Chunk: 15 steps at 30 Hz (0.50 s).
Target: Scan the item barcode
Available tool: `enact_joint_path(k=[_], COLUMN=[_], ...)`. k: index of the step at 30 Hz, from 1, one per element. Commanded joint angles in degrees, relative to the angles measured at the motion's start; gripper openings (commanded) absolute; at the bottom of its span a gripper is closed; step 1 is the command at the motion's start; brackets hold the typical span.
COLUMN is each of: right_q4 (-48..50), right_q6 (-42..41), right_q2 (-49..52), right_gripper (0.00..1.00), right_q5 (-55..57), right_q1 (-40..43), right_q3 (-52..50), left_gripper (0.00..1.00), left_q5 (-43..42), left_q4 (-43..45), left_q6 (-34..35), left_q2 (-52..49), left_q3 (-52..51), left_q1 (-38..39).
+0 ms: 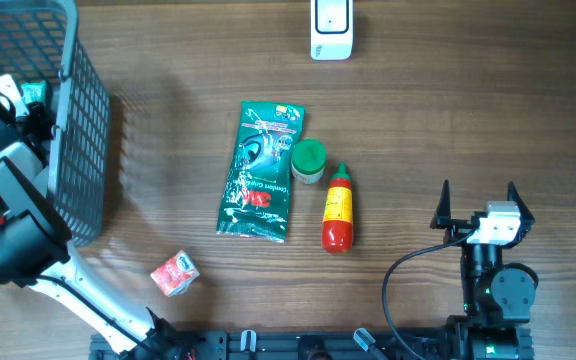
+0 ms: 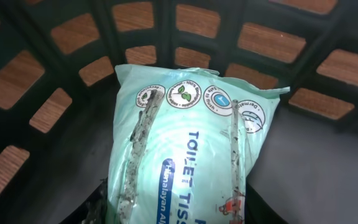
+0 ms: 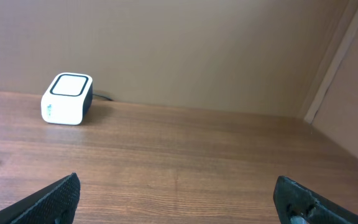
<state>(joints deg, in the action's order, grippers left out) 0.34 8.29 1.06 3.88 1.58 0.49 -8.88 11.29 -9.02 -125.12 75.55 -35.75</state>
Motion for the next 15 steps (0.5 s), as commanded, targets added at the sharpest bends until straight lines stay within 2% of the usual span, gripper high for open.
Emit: enact_joint_path(k=[1,6,11,12,15], right_q4=[0.2,0.2,0.2,0.2,0.2], right_q6=[0.7,0.7,0.7,0.7,0.7], right_q2=[-0.3,-0.3,-0.3,-0.3,-0.3], right_gripper=[1.0,1.0,1.0,1.0,1.0], right_q5=[-0.7,-0.7,-0.7,-0.7,-0.7], right_q1=[-0.1,-0.1,-0.1,-0.1,-0.1], right_q3=[-0.1,-0.1,-0.1,-0.1,-0.1], left_gripper=[0.36,0.38,0.38,0.36,0.35], left_q5=[-0.5,-0.5,-0.7,-0.8,-4.3], left_q4=[-3.2,-4.0,-6.1,-6.8,-8.7], left_q6=[9.2,15.3,20.7,23.5,29.0], left_q2=[2.1,14.5,32.1,38.2,47.0], left_q3=[-1.7,-1.7,-1.7,-1.7,-1.7], left_q1=[-0.1,-0.1,0.0,0.0,0.3])
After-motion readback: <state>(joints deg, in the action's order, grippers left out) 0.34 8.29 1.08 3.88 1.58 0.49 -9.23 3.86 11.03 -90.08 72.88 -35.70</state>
